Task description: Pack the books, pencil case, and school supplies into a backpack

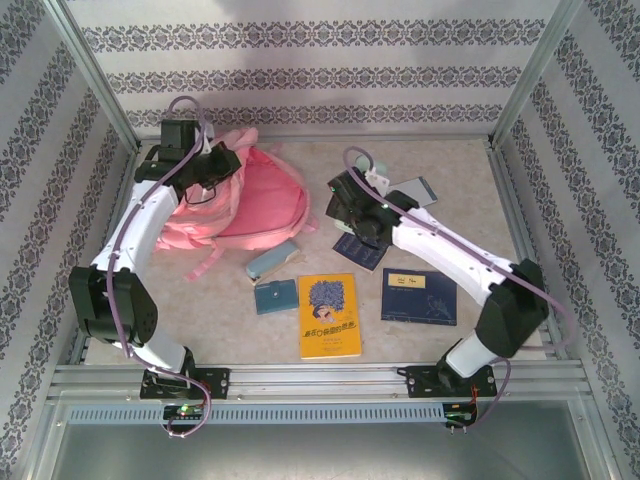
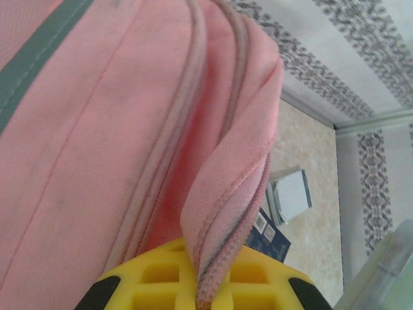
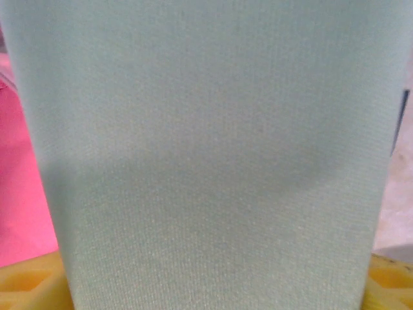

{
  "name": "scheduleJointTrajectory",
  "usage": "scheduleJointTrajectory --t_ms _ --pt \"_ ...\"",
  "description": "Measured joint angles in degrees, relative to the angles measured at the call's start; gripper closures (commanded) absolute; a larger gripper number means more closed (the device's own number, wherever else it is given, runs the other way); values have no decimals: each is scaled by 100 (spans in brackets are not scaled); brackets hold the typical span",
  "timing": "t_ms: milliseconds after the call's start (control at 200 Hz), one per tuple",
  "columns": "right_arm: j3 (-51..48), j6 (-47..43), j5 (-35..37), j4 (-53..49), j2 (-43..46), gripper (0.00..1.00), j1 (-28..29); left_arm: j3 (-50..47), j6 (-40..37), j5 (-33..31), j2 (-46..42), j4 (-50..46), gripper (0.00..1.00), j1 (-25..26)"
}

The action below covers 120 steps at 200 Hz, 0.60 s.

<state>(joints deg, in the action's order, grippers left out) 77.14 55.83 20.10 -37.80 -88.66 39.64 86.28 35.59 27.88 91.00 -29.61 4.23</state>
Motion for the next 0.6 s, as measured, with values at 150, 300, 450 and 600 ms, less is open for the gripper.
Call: scheduleJointTrajectory --t_ms 150,300,450,600 --pt "-769 -769 -317 776 568 23 -37 568 -369 208 129 -435 100 415" --pt "-1091 -1394 -990 1314 872 23 28 935 -824 306 144 -850 100 828" --pt "-1045 -1751 -1744 1580 793 23 35 994 -1340 367 140 -1123 100 1119" --pt "-791 -1838 -2413 1580 295 25 35 800 -1867 382 -11 -1115 100 1152"
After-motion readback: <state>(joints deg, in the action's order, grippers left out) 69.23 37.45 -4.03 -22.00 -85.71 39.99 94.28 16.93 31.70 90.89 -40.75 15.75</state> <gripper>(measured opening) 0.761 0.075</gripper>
